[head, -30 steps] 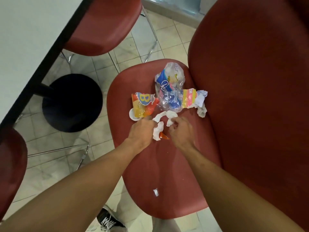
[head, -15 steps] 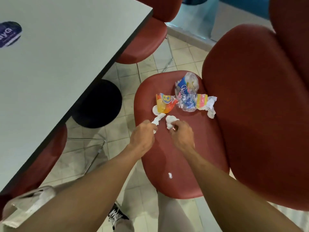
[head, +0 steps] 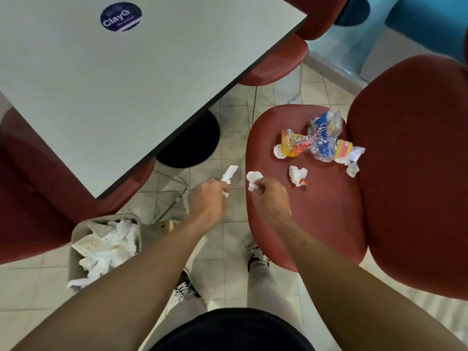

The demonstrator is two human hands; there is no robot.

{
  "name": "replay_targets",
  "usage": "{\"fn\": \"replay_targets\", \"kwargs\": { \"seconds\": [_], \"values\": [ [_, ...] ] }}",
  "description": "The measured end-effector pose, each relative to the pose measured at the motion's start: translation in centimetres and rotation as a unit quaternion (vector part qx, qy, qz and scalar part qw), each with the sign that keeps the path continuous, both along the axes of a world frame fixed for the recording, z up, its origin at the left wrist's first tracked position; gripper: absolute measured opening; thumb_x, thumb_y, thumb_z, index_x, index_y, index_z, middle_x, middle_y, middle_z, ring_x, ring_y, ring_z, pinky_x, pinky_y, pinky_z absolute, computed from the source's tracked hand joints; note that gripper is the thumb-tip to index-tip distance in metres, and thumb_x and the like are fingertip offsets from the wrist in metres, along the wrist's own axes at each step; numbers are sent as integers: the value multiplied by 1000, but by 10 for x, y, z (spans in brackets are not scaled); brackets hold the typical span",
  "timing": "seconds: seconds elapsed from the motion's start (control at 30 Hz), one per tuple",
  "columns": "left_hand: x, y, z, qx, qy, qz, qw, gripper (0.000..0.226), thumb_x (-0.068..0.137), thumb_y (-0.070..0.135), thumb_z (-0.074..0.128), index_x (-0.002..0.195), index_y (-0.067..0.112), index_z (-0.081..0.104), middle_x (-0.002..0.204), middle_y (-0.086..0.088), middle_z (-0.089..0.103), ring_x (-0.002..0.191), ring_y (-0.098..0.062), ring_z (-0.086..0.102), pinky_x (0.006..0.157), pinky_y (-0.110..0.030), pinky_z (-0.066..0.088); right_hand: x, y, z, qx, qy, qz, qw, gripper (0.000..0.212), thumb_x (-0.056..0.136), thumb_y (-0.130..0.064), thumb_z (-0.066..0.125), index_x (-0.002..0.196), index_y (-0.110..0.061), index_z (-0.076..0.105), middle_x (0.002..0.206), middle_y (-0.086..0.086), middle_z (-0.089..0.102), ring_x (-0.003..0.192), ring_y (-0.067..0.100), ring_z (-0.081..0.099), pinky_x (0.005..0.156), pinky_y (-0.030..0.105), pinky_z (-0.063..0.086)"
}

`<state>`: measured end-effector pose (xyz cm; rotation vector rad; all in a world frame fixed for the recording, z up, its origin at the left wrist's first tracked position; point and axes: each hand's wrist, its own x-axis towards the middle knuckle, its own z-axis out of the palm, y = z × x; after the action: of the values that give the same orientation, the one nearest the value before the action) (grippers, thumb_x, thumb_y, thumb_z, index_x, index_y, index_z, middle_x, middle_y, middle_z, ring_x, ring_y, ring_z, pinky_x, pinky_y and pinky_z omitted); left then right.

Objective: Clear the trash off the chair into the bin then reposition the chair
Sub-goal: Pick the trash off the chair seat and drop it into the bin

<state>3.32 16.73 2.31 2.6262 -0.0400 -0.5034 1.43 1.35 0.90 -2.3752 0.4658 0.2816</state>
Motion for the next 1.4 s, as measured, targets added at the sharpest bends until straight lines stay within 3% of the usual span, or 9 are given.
{"fn": "replay_targets", "kwargs": {
  "seconds": [0.23, 0.37, 0.6, 0.8, 0.9, 1.07, 1.17, 1.4],
  "values": [
    [-50, 92, 6, 23, 11, 87, 996, 23, 88, 11, 59, 100, 28, 69, 105, -2, 66, 88, -24, 63, 67, -28, 44, -24, 80, 5, 16, 14, 69, 997, 28, 89, -15, 55, 114, -15, 66, 110, 5, 65, 99, 23, 61, 75, 22, 38],
    [-77, 145, -1, 31, 25, 166, 985, 26, 86, 12, 57, 99, 32, 69, 108, 0, 67, 97, -24, 62, 76, -29, 43, -36, 130, 3, 28, 30, 108, 993, 30, 89, -16, 55, 118, -15, 65, 118, 4, 64, 105, 21, 60, 79, 22, 41],
    [-119, 232, -14, 43, 23, 255, 966, 24, 87, 15, 57, 98, 32, 69, 111, 0, 64, 102, -24, 60, 80, -33, 45, -53, 221, -7, 19, 46, 177, 983, 30, 89, -17, 58, 119, -17, 64, 117, 6, 63, 103, 24, 60, 90, 37, 50],
    [-141, 291, -22, 42, 28, 306, 951, 22, 86, 14, 58, 98, 29, 69, 111, 0, 64, 98, -24, 61, 73, -31, 45, -68, 285, -18, 12, 53, 227, 972, 30, 88, -16, 57, 117, -16, 65, 117, 4, 64, 101, 21, 61, 85, 31, 49],
    [-150, 311, -27, 28, 29, 312, 949, 22, 85, 15, 59, 100, 27, 70, 107, -4, 66, 94, -26, 61, 74, -33, 48, -76, 307, -24, 11, 64, 248, 967, 30, 89, -14, 57, 118, -17, 64, 121, 3, 61, 101, 19, 61, 81, 24, 44],
    [-161, 329, -38, -38, 41, 311, 949, 17, 82, 21, 66, 98, 24, 72, 107, -6, 66, 91, -25, 63, 82, -37, 53, -88, 326, -31, 9, 76, 276, 958, 46, 86, -14, 61, 131, -24, 55, 124, 5, 56, 101, 19, 60, 84, 27, 47],
    [-162, 331, -38, -29, 39, 317, 947, 17, 82, 23, 67, 99, 24, 71, 113, -3, 62, 96, -23, 61, 82, -38, 52, -89, 328, -33, 9, 84, 278, 957, 51, 85, -13, 61, 134, -25, 51, 125, 6, 54, 103, 22, 59, 87, 34, 51],
    [-145, 316, -33, 4, 50, 293, 955, 21, 83, 25, 65, 104, 29, 69, 122, 2, 56, 105, -20, 58, 81, -32, 46, -74, 306, -29, 15, 86, 267, 960, 53, 84, -12, 63, 134, -22, 52, 125, 6, 52, 106, 23, 57, 89, 32, 47]
  ]
}}
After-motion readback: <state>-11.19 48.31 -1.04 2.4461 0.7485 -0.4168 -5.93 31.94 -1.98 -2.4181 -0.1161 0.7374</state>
